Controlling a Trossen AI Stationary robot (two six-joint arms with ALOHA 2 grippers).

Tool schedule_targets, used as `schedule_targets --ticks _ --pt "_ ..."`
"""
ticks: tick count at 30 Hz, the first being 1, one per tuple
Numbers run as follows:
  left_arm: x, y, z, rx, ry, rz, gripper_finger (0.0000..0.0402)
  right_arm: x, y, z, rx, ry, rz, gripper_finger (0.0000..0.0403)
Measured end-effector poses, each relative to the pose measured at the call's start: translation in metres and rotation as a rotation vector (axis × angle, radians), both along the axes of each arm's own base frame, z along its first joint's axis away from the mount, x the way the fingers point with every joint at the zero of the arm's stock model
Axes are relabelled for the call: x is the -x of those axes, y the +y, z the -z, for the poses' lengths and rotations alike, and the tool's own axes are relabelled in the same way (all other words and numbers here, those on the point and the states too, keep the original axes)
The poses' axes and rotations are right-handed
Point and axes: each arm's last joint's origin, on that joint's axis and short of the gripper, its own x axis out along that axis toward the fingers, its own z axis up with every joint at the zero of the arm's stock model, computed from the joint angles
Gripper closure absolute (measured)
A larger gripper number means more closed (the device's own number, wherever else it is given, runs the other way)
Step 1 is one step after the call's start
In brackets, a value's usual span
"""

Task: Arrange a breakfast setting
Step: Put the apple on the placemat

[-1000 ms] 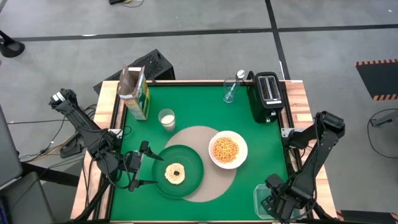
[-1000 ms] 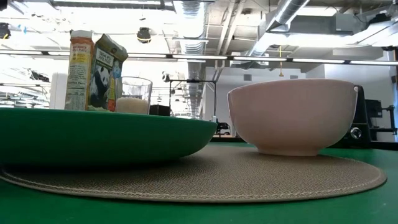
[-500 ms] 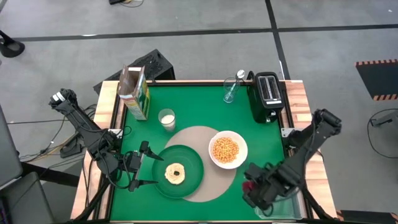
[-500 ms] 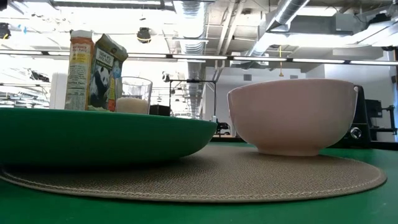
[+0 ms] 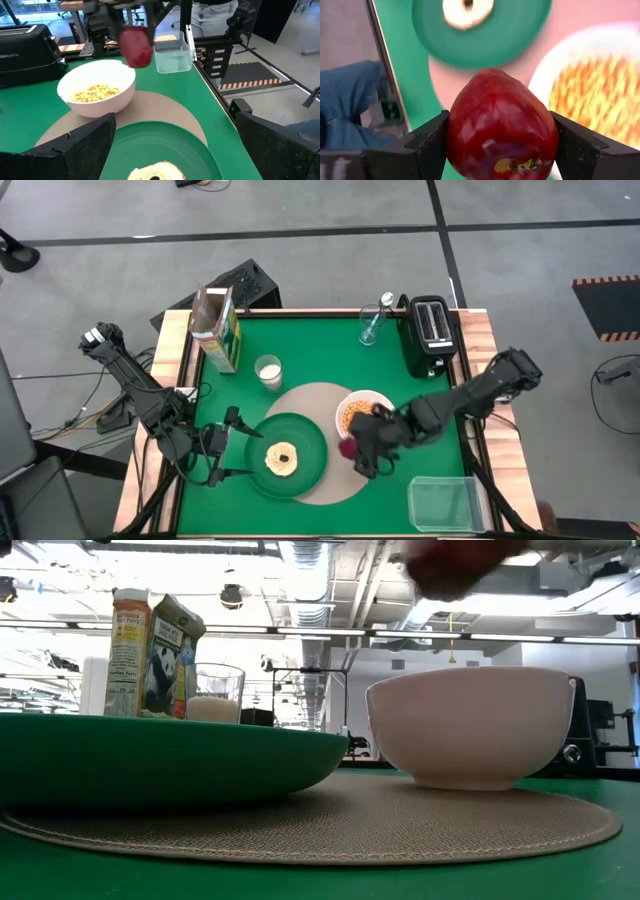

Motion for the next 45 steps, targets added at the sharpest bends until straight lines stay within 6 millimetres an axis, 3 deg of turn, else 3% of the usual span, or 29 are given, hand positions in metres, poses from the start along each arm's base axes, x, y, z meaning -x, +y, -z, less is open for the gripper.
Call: schedule_targets --ticks 7,12,17,22,31,45 --pt "0.001 0.001 0.002 -0.052 0.010 0.012 0.0003 -0.028 -0.053 -0.007 0.064 -0.083 -0.047 0.0096" --pt "0.002 0.003 0.002 -0.108 0.014 0.019 0.0003 -0.040 -0.087 -0.024 0.100 -0.102 -0.047 0.0096" --pt "0.007 0.010 0.000 -0.142 0.016 -0.001 0.0003 -0.055 -0.121 -0.038 0.141 -0.042 -0.044 0.0096" --pt "0.013 0.016 -0.002 -0.137 0.023 -0.020 0.0003 -0.080 -0.152 -0.036 0.162 0.105 -0.057 0.0096" --pt "0.014 0.017 -0.001 -0.119 0.040 -0.033 0.0003 -0.123 -0.189 0.004 0.106 0.341 -0.056 0.0096" --pt "0.014 0.017 -0.001 -0.115 0.040 -0.033 0.0003 -0.154 -0.187 0.079 0.099 0.527 -0.108 0.0096"
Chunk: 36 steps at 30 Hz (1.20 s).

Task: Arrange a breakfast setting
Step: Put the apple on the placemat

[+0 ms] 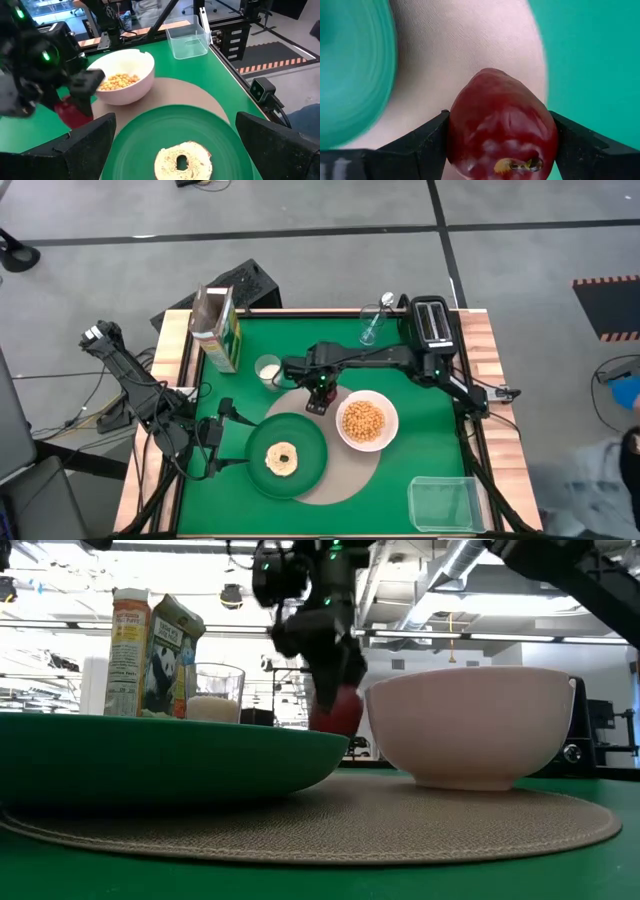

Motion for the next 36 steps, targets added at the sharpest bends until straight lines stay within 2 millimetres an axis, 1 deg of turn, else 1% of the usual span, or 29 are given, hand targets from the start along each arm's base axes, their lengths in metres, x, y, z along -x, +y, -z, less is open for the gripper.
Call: schedule_targets --ticks 3,8,16,26,36 --pt "0.000 0.000 0.000 0.003 0.000 -0.001 0.0003 -0.005 0.000 0.015 -0.002 0.022 -0.020 0.0096" --pt "0.000 0.000 0.000 0.003 0.003 -0.001 0.0003 -0.012 -0.002 0.034 -0.008 0.041 -0.039 0.0096" --pt "0.000 0.000 0.001 -0.002 0.005 -0.001 0.0003 -0.015 0.000 0.034 0.001 0.005 -0.057 0.0085" --pt "0.000 0.000 0.001 -0.003 0.005 -0.001 0.0003 -0.015 0.002 0.033 0.003 -0.001 -0.060 0.0059" --pt "0.000 0.000 0.001 -0.001 0.005 -0.001 0.0003 -0.015 0.001 0.032 0.002 -0.002 -0.054 0.0055"
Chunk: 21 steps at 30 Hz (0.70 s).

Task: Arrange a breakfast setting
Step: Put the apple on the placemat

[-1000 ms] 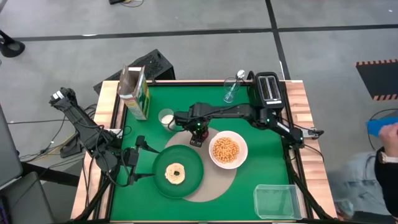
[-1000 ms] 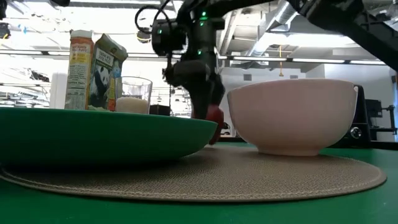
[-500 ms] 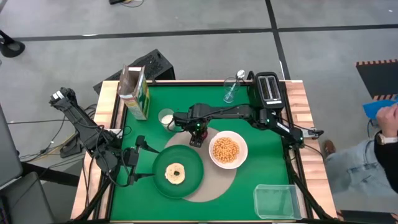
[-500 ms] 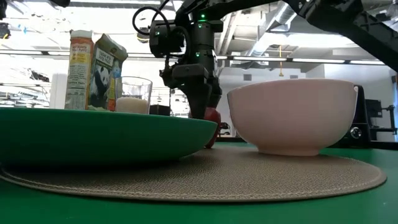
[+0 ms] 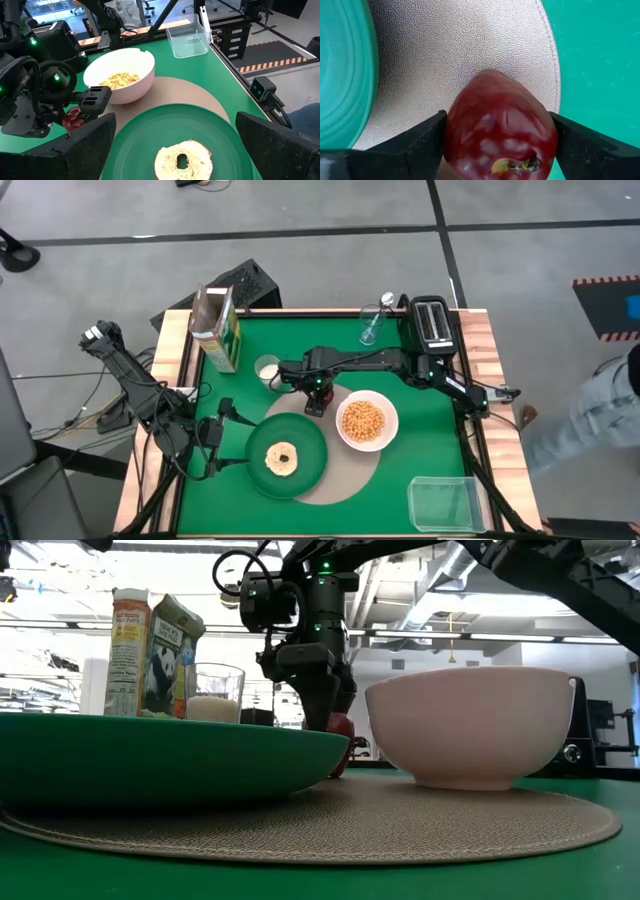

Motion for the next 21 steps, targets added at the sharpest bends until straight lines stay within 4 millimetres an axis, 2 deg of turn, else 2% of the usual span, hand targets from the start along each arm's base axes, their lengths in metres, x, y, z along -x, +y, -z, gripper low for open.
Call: schedule_targets --ticks 11,21 --pt "0.0000 -0.0002 0.0000 -0.001 0.002 0.006 0.0003 0.0003 0.0002 -0.0002 -0.006 0.001 0.008 0.0023" --pt "0.0000 -0.0002 0.0000 0.000 0.002 0.006 0.0003 0.0067 0.0008 -0.0003 -0.014 0.068 0.030 0.0021"
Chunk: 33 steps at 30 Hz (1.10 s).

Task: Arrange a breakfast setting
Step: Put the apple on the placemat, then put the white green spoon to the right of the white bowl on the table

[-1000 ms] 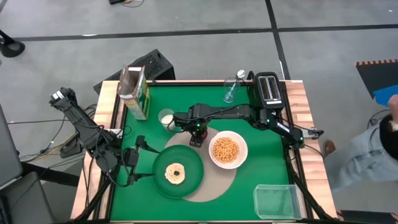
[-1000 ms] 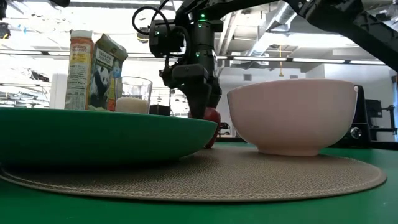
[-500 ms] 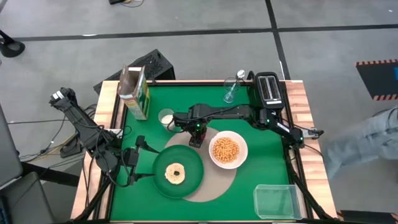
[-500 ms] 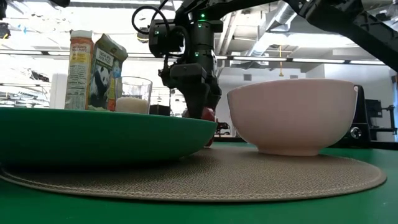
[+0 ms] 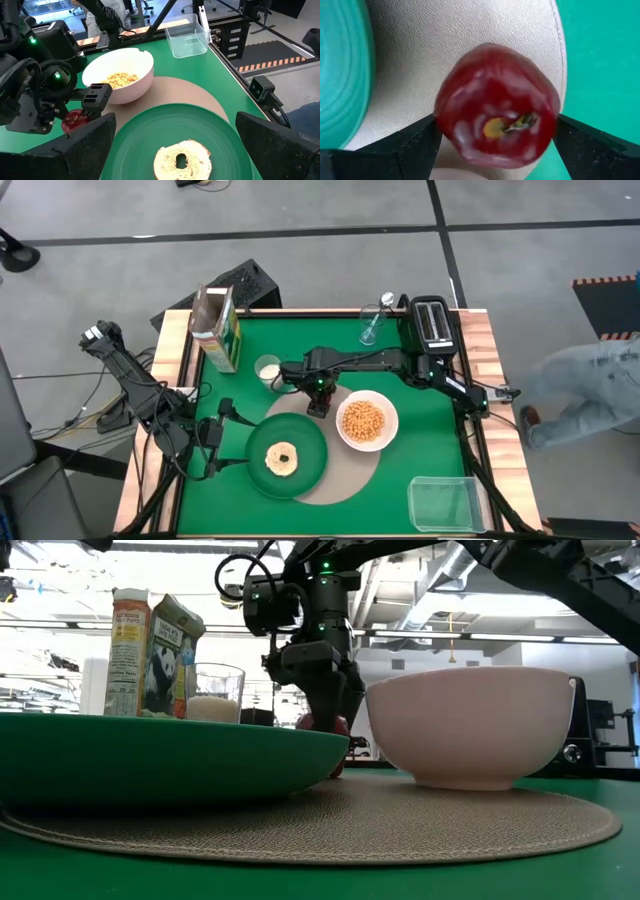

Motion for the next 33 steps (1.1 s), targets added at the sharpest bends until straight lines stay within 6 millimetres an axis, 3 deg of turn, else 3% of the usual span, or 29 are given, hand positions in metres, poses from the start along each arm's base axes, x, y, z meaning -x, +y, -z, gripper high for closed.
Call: schedule_targets --ticks 6,14,21,33 --pt "0.000 0.000 0.000 -0.001 0.000 0.001 0.0003 0.000 0.007 -0.003 -0.001 0.002 -0.022 0.0022" --pt "0.000 0.000 0.000 -0.001 0.000 0.001 0.0003 -0.003 0.010 -0.035 0.015 -0.081 -0.052 0.0022" --pt "0.000 0.000 0.000 -0.001 0.000 0.001 0.0003 0.008 0.004 -0.052 0.085 -0.071 -0.039 0.0022" --pt "0.000 0.000 0.000 0.001 -0.001 -0.003 0.0003 0.045 0.001 -0.140 0.210 -0.295 -0.023 0.0022"
